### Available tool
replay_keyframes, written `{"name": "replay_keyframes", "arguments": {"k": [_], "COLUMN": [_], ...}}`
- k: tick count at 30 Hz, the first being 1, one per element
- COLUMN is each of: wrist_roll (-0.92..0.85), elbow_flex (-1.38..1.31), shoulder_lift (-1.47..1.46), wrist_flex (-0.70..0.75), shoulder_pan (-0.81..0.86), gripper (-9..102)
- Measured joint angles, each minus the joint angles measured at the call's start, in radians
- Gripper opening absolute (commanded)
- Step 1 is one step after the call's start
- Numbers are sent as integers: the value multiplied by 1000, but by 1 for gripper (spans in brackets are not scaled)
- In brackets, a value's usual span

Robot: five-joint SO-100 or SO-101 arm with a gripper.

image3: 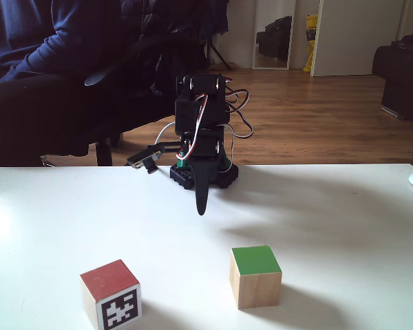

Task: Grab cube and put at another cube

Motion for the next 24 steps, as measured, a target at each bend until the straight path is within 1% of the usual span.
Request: {"name": "replay_keyframes", "arguments": {"k": [11, 13, 16, 18, 21, 24], "wrist_roll": [17, 18, 52, 81, 120, 158], "elbow_flex": [0, 0, -32, -101, -256, -469], "shoulder_lift": [0, 0, 0, -25, -218, -541], "wrist_flex": [5, 5, -29, -48, -69, -72], "shoulder_pan": [-14, -14, -26, -51, -107, -144], "gripper": [0, 10, 18, 25, 31, 33]}}
